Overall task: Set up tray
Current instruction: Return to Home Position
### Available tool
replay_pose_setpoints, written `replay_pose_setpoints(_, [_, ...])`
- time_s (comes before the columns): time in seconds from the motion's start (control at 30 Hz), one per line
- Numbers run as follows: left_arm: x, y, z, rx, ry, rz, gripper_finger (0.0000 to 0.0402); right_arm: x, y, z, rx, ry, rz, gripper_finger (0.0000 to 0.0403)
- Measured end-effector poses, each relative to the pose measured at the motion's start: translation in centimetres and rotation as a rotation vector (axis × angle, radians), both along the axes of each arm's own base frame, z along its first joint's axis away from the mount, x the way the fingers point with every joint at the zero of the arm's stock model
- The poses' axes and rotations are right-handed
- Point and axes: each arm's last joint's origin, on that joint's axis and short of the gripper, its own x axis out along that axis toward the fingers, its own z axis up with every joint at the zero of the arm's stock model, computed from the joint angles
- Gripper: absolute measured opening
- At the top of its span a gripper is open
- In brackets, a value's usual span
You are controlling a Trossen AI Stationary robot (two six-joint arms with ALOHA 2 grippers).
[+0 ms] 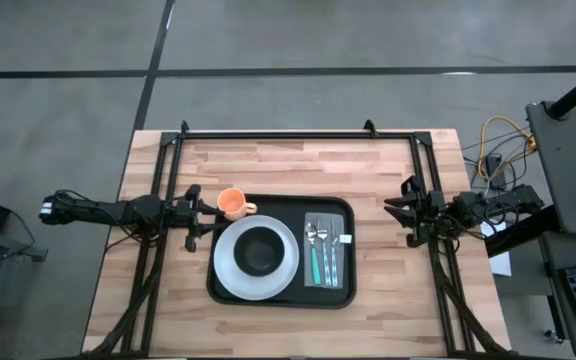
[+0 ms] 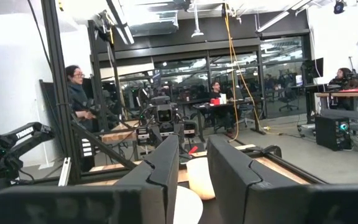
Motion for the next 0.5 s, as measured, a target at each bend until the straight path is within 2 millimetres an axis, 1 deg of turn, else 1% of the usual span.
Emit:
replay_pose_setpoints(0.2, [0.0,0.0,0.0,0.0,0.0,0.0,0.0146,0.0,0.0,0.0,0.0,0.0,0.0,0.0068])
replay_pose_setpoints(0.5, [0.0,0.0,0.0,0.0,0.0,0.0,0.0146,0.0,0.0,0.0,0.0,0.0,0.0,0.0082])
